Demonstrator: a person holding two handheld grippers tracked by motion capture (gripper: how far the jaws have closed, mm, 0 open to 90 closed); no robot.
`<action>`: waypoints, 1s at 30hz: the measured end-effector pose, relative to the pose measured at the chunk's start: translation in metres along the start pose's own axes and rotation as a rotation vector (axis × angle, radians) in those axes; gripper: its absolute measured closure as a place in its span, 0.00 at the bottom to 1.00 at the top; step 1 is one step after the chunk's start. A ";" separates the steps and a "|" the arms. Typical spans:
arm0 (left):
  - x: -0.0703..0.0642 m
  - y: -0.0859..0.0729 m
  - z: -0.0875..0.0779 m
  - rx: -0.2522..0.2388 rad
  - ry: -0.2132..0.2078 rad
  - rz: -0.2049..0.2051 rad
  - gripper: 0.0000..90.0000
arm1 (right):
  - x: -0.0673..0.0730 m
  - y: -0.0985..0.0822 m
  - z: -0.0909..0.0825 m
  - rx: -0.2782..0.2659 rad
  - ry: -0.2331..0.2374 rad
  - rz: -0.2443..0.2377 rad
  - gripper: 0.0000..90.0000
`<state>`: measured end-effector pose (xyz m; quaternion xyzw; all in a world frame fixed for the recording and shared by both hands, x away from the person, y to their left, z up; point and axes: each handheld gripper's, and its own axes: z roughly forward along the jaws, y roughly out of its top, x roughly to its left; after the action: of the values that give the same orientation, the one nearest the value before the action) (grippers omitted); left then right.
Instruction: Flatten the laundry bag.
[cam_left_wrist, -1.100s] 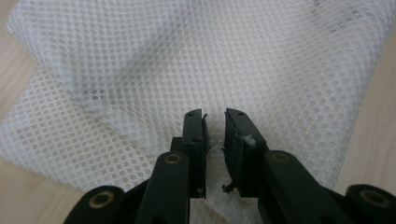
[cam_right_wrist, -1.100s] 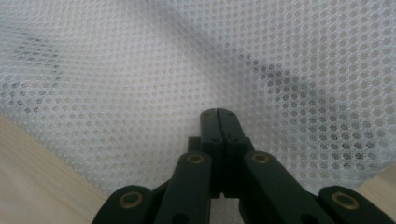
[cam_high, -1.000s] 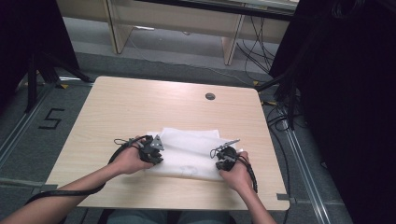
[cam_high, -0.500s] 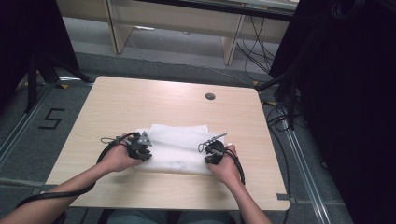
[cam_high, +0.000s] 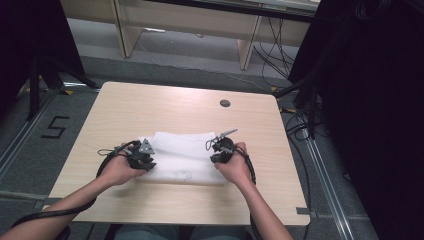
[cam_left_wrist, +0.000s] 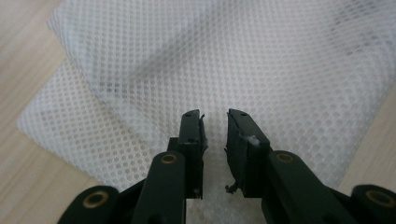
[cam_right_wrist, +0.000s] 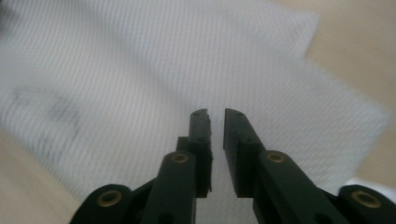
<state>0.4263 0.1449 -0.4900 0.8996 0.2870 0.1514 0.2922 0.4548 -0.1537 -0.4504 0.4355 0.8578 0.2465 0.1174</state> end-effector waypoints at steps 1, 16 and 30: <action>-0.003 0.003 0.000 -0.009 -0.006 0.003 0.81 | -0.003 0.007 -0.002 -0.019 -0.010 0.002 0.83; -0.049 0.037 0.020 -0.078 -0.134 0.118 0.73 | -0.034 0.050 0.049 -0.011 -0.038 -0.037 0.52; -0.052 0.029 0.030 -0.049 -0.155 0.111 0.75 | -0.035 0.051 0.074 0.052 0.008 -0.053 0.77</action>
<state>0.4109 0.0807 -0.5015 0.9157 0.2093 0.1042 0.3268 0.5418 -0.1321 -0.4872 0.4147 0.8755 0.2228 0.1091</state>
